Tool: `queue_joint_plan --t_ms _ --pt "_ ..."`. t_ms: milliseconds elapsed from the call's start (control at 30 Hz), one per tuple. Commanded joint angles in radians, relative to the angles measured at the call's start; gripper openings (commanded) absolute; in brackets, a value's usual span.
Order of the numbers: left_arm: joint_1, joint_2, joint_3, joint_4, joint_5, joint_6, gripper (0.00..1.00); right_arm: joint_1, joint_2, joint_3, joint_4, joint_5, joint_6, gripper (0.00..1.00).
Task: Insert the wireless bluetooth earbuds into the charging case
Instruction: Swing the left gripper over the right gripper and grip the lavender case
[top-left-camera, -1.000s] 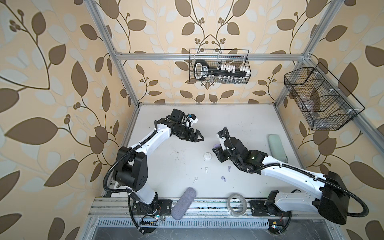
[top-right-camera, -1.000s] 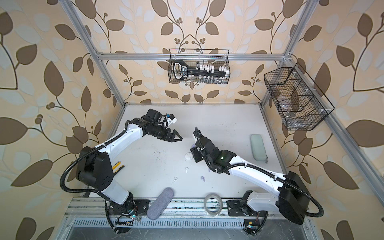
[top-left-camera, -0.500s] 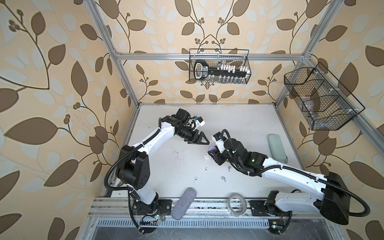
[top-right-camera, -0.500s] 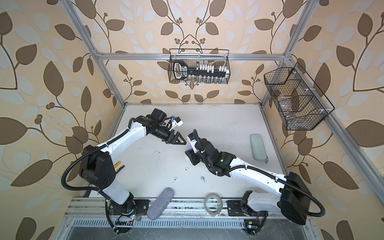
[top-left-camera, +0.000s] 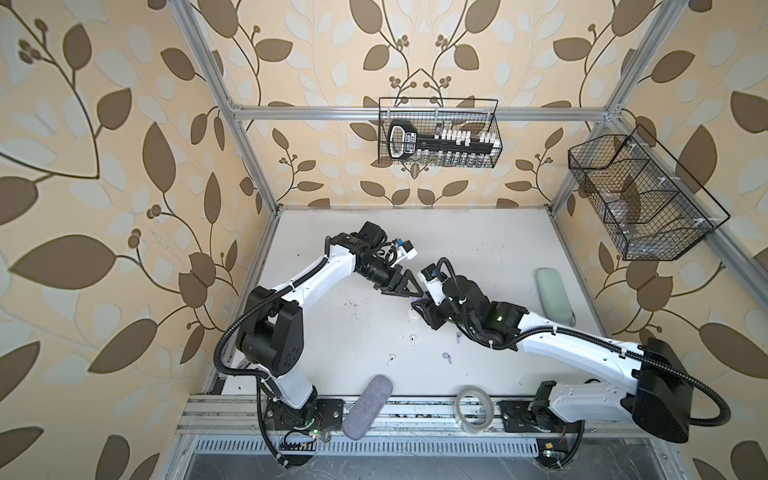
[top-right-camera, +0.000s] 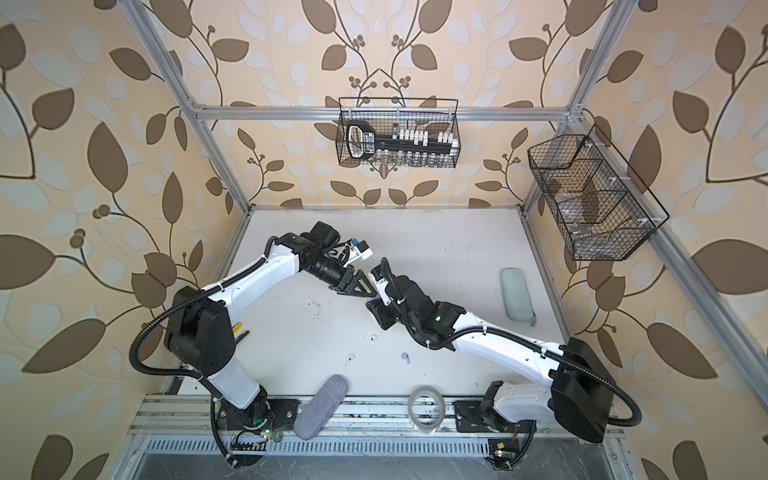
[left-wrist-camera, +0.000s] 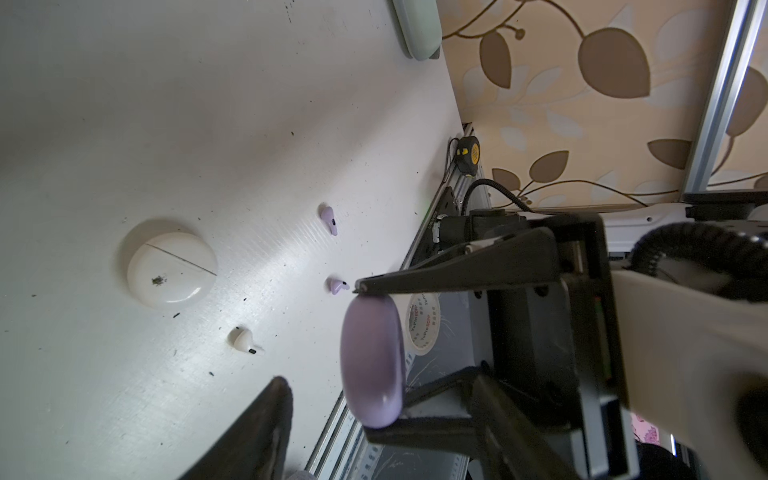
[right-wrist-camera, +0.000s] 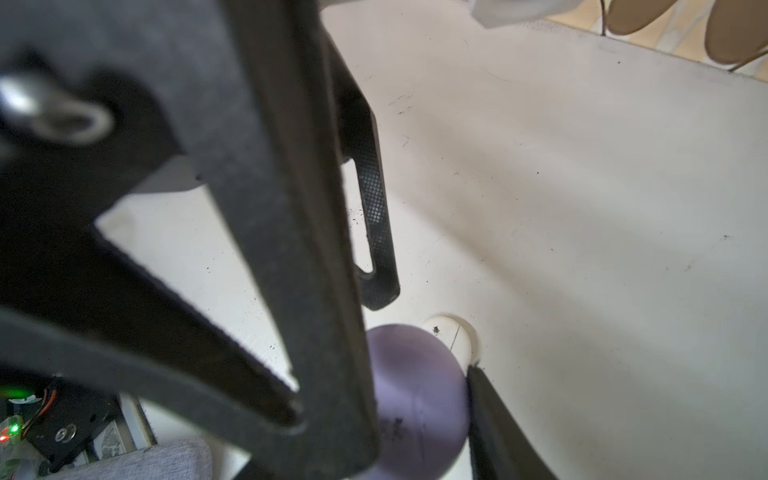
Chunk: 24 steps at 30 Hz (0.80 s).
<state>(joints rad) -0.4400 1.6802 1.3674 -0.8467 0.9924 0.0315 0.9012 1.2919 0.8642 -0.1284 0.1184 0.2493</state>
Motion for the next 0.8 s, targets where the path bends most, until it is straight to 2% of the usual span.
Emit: queue_joint_plan --t_ms 0,233,400,767 --pt "-0.008 0.010 0.022 -0.045 0.060 0.040 0.67 0.003 0.010 0.047 0.021 -0.012 -0.023 0.20" --pt "-0.009 0.026 0.027 -0.055 0.061 0.047 0.62 0.002 0.028 0.068 0.013 -0.015 -0.027 0.19" --pt "-0.009 0.026 0.029 -0.064 0.075 0.052 0.54 0.004 0.035 0.078 0.007 -0.011 -0.033 0.18" --pt "-0.021 0.030 0.038 -0.088 0.072 0.071 0.49 0.003 0.044 0.100 -0.017 0.014 -0.065 0.17"
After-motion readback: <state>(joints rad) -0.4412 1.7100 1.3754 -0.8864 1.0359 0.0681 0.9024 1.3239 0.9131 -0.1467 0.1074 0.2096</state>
